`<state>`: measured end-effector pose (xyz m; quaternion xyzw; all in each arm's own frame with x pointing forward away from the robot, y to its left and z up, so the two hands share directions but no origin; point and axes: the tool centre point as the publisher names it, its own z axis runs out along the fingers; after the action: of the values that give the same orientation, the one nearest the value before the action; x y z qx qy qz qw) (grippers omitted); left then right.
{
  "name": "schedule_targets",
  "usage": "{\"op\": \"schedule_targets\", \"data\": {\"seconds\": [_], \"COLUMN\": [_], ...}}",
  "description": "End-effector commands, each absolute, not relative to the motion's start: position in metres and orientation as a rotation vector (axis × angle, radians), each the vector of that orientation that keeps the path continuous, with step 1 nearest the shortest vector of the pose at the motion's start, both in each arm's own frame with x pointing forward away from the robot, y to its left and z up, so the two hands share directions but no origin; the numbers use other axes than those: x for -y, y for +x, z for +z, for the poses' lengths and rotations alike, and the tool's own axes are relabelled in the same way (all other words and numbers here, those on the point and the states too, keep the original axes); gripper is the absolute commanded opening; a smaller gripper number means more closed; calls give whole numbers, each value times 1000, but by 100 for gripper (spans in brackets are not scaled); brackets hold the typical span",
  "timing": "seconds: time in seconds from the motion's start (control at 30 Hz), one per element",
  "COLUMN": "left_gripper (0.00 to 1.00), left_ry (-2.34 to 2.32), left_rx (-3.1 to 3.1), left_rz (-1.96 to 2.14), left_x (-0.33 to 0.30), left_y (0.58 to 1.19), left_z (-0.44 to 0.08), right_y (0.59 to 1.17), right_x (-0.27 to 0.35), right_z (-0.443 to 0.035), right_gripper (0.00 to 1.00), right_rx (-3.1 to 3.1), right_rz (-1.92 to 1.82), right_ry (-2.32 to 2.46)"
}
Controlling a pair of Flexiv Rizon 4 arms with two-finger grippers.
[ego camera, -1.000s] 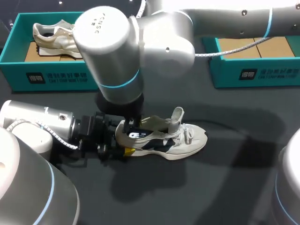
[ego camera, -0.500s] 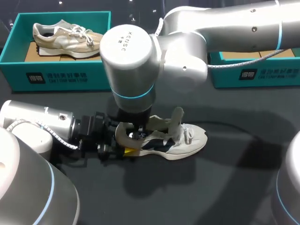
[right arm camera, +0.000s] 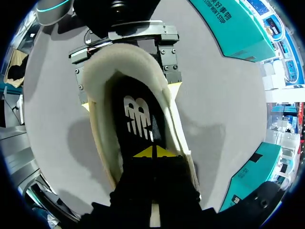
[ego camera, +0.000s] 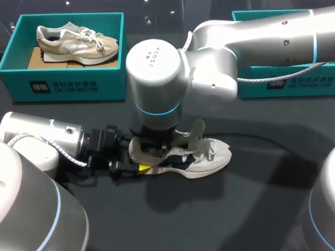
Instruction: Take the shoe out of the shoebox, open the shoe tongue, remove and reinsert the insole, then place the shoe into the shoebox
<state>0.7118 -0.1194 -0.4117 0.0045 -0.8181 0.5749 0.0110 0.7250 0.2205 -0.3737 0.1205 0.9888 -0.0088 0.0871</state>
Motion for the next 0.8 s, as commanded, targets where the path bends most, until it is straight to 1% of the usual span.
{"op": "schedule_targets", "data": {"seconds": [0.03,0.33,0.37,0.4,0.47,0.53,0.6,0.7,0.8], "left_gripper": [0,0,0,0,0,0,0,0,0], "left_ry": [15,15,15,15,15,15,15,15,15], "left_rx": [2554,2554,2554,2554,2554,2554,2554,2554,2554], "left_rz": [1793,1793,1793,1793,1793,1793,1793,1793,1793], "left_x": [119,119,119,119,119,119,119,119,119], "left_y": [712,712,712,712,712,712,712,712,712], "left_z": [-411,-411,-411,-411,-411,-411,-411,-411,-411], "right_y": [727,731,732,734,736,737,738,738,736], "right_x": [-201,-185,-185,-186,-189,-191,-192,-194,-196], "right_z": [-376,-378,-379,-380,-382,-385,-388,-392,-397], "right_gripper": [0,0,1,12,27,31,36,39,38], "right_rx": [-2949,-2944,-2945,-2949,-2956,-2962,-2968,-2981,-3009], "right_rz": [23,35,36,42,47,48,52,60,54], "right_ry": [377,422,421,409,394,384,372,363,347]}}
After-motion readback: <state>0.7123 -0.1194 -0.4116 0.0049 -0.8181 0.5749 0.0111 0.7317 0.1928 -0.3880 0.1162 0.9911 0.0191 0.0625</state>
